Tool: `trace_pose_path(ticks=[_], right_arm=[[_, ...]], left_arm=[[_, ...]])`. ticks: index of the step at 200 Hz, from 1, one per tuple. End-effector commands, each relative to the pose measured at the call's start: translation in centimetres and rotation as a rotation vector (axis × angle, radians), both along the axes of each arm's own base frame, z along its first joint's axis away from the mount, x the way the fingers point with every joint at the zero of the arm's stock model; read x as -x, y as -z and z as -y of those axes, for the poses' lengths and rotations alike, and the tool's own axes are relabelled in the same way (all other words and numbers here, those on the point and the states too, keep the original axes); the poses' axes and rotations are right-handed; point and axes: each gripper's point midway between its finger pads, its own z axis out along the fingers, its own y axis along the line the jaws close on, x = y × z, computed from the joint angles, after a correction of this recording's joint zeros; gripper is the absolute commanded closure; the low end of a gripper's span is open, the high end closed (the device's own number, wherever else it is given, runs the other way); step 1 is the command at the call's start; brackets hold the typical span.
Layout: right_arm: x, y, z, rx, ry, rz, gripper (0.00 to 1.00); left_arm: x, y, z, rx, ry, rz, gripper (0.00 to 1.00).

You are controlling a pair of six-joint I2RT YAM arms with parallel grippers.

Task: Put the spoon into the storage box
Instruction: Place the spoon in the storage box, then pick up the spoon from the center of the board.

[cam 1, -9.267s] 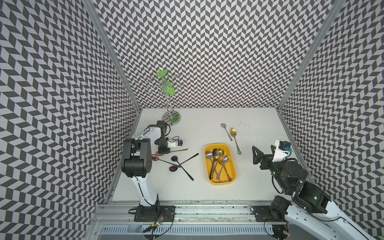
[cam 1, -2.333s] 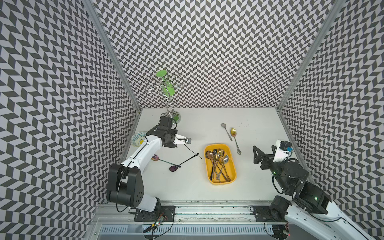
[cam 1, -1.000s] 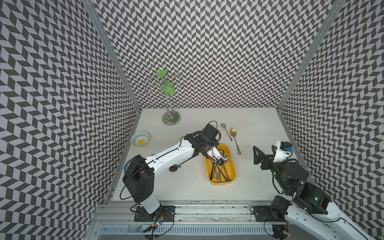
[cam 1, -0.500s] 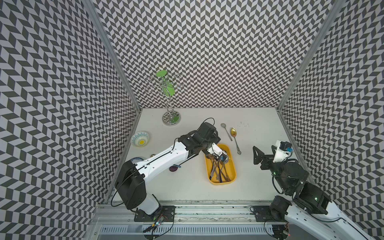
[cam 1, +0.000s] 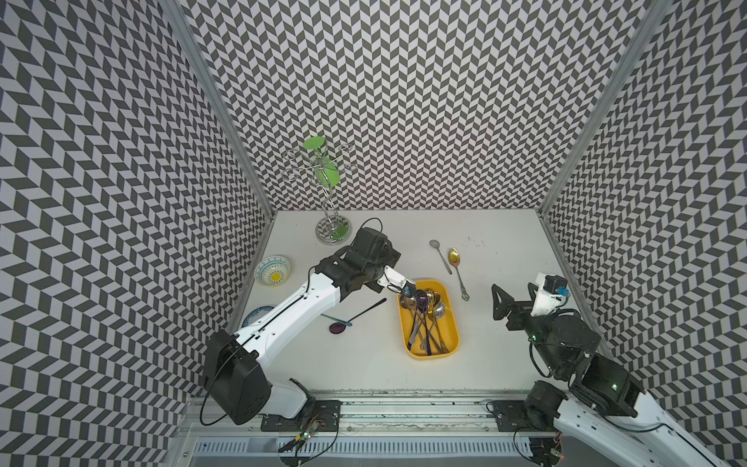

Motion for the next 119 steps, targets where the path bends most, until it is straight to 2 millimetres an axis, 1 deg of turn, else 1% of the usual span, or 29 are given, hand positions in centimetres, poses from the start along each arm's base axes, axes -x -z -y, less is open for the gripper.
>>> trace_pose_path(ticks=[1, 15, 30, 44, 62, 72, 76, 79, 101, 119], right_arm=[[-0.1, -0.6, -0.2, -0.024, -0.001, 0.023, 0.01], [-0.2, -0.5, -0.2, -0.023, 0.001, 0.024, 0.01], [-0.2, -0.5, -0.5, -0.016, -0.014, 0.022, 0.01], [-0.2, -0.5, -0.4, -0.022, -0.006, 0.022, 0.01], [-0.1, -0.6, -0.1, -0.027, 0.001, 0.027, 0.01], [-0.1, -0.6, -0.3, -0.021, -0.009, 0.027, 0.01], [-0.1, -0.6, -0.4, -0.020, -0.012, 0.026, 0.01], [-0.1, -0.6, -0.4, -0.019, -0.012, 0.025, 0.01], [-0.2, -0.5, -0.2, -0.023, 0.001, 0.024, 0.01], [-0.2, -0.5, -0.4, -0.018, -0.010, 0.023, 0.01]], left_arm=[[0.9, 0.4, -1.8, -0.001, -0.018, -0.055, 0.16], [0.9, 0.6, -3.1, -0.009, -0.044, -0.079, 0.16], [0.8, 1.1, -4.5, -0.022, -0.073, -0.107, 0.15], [0.8, 1.7, -5.8, -0.030, -0.105, -0.139, 0.15], [0.9, 2.3, -7.5, -0.043, -0.139, -0.180, 0.12], [1.0, 2.7, -8.3, -0.053, -0.154, -0.201, 0.09], [1.0, 2.9, -8.7, -0.056, -0.162, -0.210, 0.02], [1.1, 3.1, -8.9, -0.059, -0.167, -0.219, 0.00], [1.2, 3.9, -10.5, -0.069, -0.205, -0.266, 0.00], [1.5, 4.8, -11.9, -0.084, -0.226, -0.296, 0.00]])
